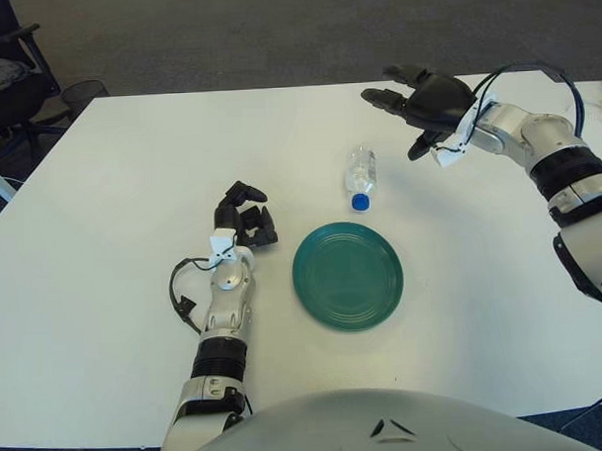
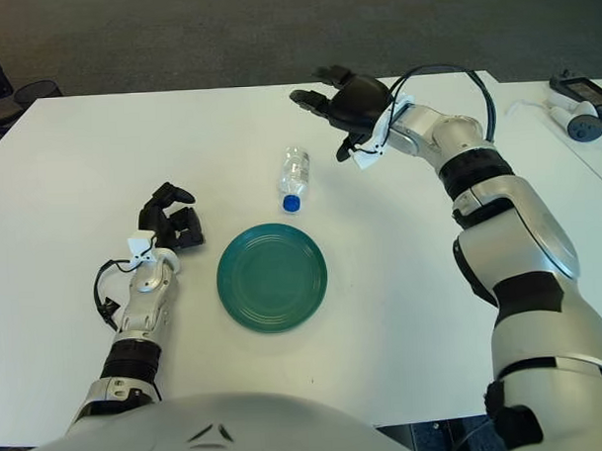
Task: Put the bottle into the plate.
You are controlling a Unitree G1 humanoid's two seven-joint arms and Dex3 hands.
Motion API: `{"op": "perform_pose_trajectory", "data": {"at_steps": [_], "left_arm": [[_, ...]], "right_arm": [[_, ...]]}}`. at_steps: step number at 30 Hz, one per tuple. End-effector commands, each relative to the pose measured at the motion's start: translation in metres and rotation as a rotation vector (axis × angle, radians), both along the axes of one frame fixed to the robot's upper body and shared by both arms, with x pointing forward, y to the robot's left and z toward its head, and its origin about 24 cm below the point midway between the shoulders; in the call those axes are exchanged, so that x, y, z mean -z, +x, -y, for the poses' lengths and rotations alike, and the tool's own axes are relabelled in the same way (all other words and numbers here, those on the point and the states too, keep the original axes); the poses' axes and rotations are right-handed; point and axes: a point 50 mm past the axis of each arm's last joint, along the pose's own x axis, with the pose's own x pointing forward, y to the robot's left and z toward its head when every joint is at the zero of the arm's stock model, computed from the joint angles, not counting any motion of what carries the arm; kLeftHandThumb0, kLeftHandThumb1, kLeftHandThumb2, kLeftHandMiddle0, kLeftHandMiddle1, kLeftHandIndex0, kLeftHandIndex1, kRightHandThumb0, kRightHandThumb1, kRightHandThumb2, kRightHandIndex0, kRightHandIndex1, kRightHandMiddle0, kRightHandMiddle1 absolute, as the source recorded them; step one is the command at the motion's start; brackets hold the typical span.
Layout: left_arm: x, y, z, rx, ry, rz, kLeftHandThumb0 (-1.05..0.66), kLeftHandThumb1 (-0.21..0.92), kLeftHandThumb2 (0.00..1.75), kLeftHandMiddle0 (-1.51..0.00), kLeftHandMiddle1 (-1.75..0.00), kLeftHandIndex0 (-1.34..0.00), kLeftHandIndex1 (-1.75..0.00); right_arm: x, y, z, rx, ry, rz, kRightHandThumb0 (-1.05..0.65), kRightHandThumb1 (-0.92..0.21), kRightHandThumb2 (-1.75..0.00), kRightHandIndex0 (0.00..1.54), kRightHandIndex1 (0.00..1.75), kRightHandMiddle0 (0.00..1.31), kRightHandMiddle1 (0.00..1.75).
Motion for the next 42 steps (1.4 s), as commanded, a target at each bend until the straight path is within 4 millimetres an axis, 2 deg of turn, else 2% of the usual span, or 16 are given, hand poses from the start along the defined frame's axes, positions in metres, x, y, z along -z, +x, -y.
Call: {"op": "perform_pose_trajectory", "data": {"at_steps": [1,23,37,42], "left_arm": [[0.004,-0.003,-0.002,-0.014,0.01,-0.012,-0.6,0.04,1.66,-1.32,-1.75,-0.85,-1.75],[0.003,-0.003,-0.002,-0.015,0.033,-0.015,-0.62,0.02,1.68,-1.31,-1.75,-0.87,-1.75],[0.005,-0.004,-0.002,-0.018,0.035,-0.033,-0.62,0.02,1.69,-1.31,-1.75,-0.87,-1.75],[0.006,-0.004,-0.002,-0.027,0.041,-0.038,-0.61,0.02,1.68,-1.31,-1.75,-0.86,-1.75]], "right_arm": [[-0.001,0.002,-0.005,-0.021,-0.017,0.006,-1.05,-0.92,-0.14,0.0,0.0,0.0,0.0],[0.005,0.005,-0.023,-0.095,-0.032,0.061,-1.05,-0.92,-0.11,0.0,0.0,0.0,0.0],[0.022,0.003,-0.046,-0.147,-0.135,0.013,-1.05,-0.91,-0.09,0.0,0.0,0.0,0.0],[0.025,0.001,-0.049,-0.169,-0.155,-0.007,-1.05,-0.92,-0.1,0.0,0.0,0.0,0.0]]}}
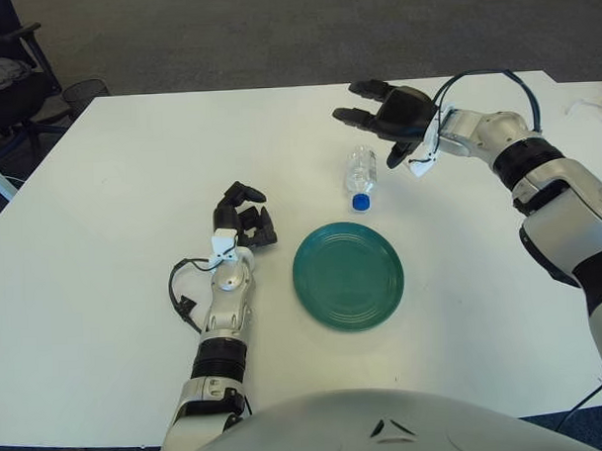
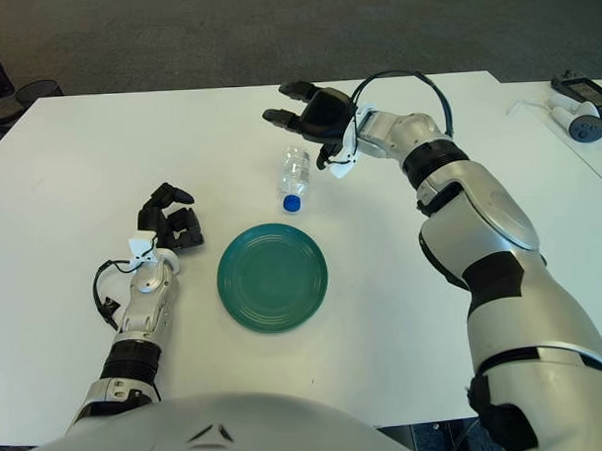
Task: Put the bottle into the plate.
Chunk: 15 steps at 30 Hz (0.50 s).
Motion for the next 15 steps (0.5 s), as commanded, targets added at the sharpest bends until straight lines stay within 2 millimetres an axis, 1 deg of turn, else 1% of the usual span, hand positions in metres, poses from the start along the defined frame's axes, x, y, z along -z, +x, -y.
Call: {"op": "perform_pose_trajectory", "data": {"at_steps": [1,10,15], "left_arm": [[0.006,-0.003,-0.002,-0.013,0.012,-0.035,-0.61,0.02,1.68,-1.31,-1.75,-0.86,-1.75],[0.006,-0.004,-0.001,-0.013,0.01,-0.04,-0.61,0.03,1.67,-1.32,-1.75,-0.85,-1.75],[0.006,-0.004,0.0,-0.029,0.018,-0.043,-0.61,0.03,1.67,-1.31,-1.75,-0.85,-1.75]], "right_arm": [[-0.004,0.001,-0.002,-0.014,-0.032,0.006,-1.05,-0.92,-0.1,0.0,0.0,0.0,0.0],[0.001,-0.002,-0.005,-0.03,-0.078,-0.031,-1.05,-0.92,-0.12,0.0,0.0,0.0,0.0],[0.007,-0.004,-0.006,-0.033,-0.121,-0.045,-1.05,-0.92,-0.13,0.0,0.0,0.0,0.0]]}}
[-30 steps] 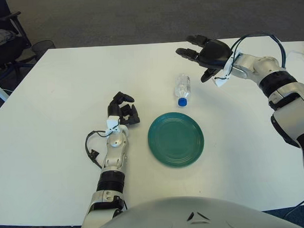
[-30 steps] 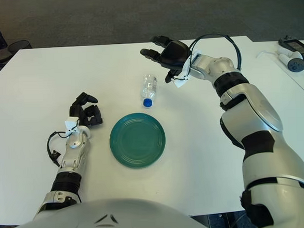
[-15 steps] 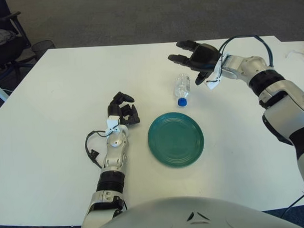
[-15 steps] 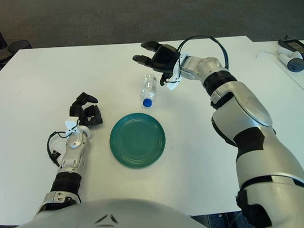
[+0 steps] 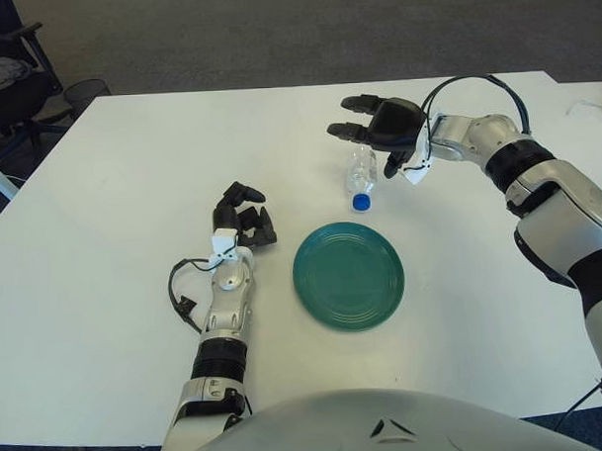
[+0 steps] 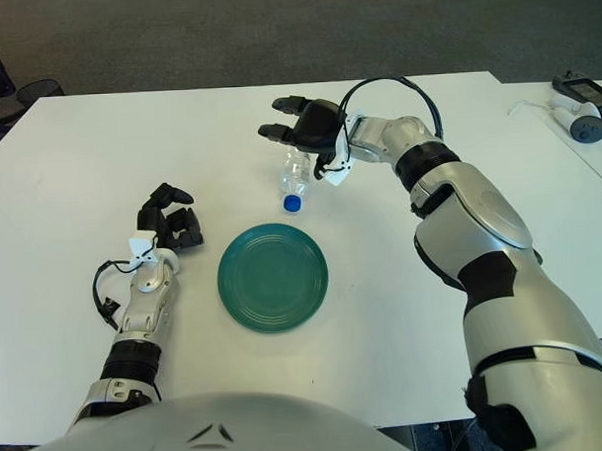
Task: Put the bottle into the plate.
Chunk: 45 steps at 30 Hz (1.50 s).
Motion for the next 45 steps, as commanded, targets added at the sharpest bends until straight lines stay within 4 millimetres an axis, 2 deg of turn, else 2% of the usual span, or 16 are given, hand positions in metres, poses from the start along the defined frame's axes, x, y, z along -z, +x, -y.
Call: {"op": "perform_pose_trajectory", "data": {"at_steps": [1,24,45], "left_arm": [[0.006,-0.004,0.0,-0.017,0.013,-0.036,-0.61,0.03,1.67,-1.31,-1.75,-0.85,-1.75],[0.008,-0.003,0.0,-0.012,0.008,-0.033,-0.62,0.02,1.69,-1.3,-1.75,-0.87,-1.75],[0.011,-0.002,0.0,-0.024,-0.007,-0.042,-0.62,0.02,1.69,-1.31,-1.75,-0.87,-1.75]], "right_arm": [[0.0,0.0,-0.003,-0.017,-0.049,0.007,-1.05,-0.92,-0.13,0.0,0.0,0.0,0.0],[0.023,-0.002,0.002,-0.006,-0.167,0.006,-1.05,-0.92,-0.14,0.0,0.0,0.0,0.0],[0.043,-0.005,0.006,0.011,-0.192,-0.014,-1.05,-0.92,-0.15,0.0,0.0,0.0,0.0]]}}
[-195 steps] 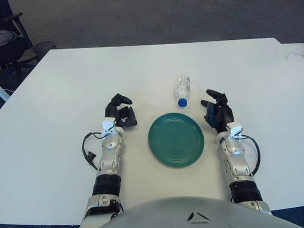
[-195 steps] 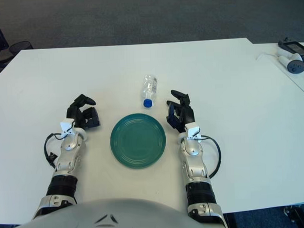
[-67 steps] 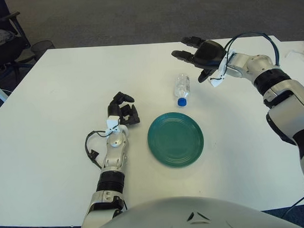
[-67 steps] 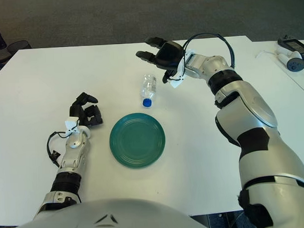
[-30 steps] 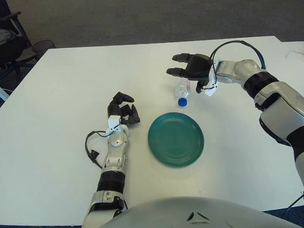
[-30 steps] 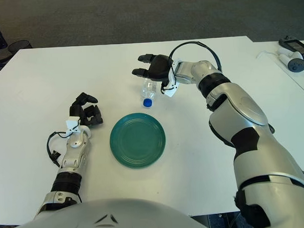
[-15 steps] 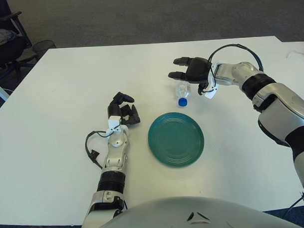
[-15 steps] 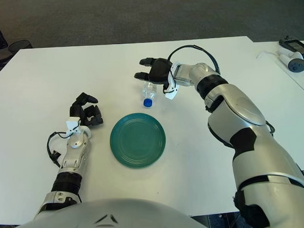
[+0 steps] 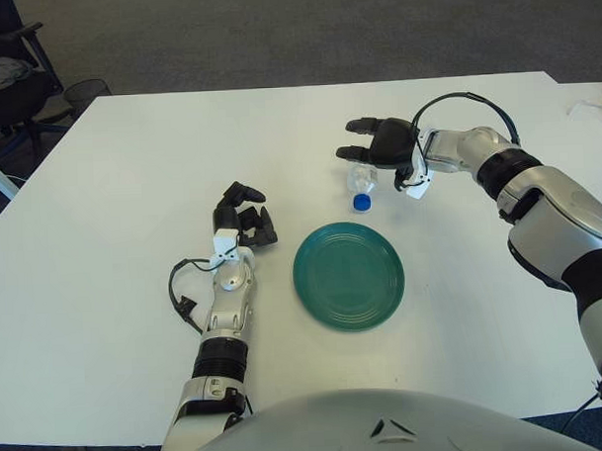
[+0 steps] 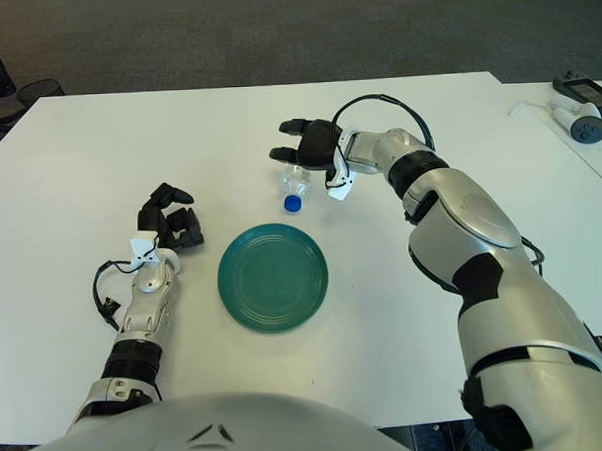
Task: Put the bottle into the plate.
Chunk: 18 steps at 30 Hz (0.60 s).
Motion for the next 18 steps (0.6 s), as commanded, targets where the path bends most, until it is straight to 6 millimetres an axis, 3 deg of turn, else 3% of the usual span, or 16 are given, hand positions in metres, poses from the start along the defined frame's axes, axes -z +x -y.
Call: {"op": "perform_pose_trajectory", "data": {"at_steps": [1,18], "left_arm": [[0.009,-0.003,-0.001,-0.018,0.002,-0.049,-0.62,0.02,1.69,-1.31,-1.75,-0.87,-1.75],[0.012,-0.003,-0.001,-0.012,-0.008,-0.041,-0.61,0.02,1.68,-1.31,-1.75,-0.86,-1.75]], "right_arm": [[0.011,-0.003,0.001,0.005,-0.006,-0.008,-1.05,-0.92,-0.15,0.0,0.0,0.0,0.0],[0.03,-0.007,0.0,0.01,-0.026,-0.024,-1.05,-0.91,-0.13,0.0,0.0,0.0,0.0]]}}
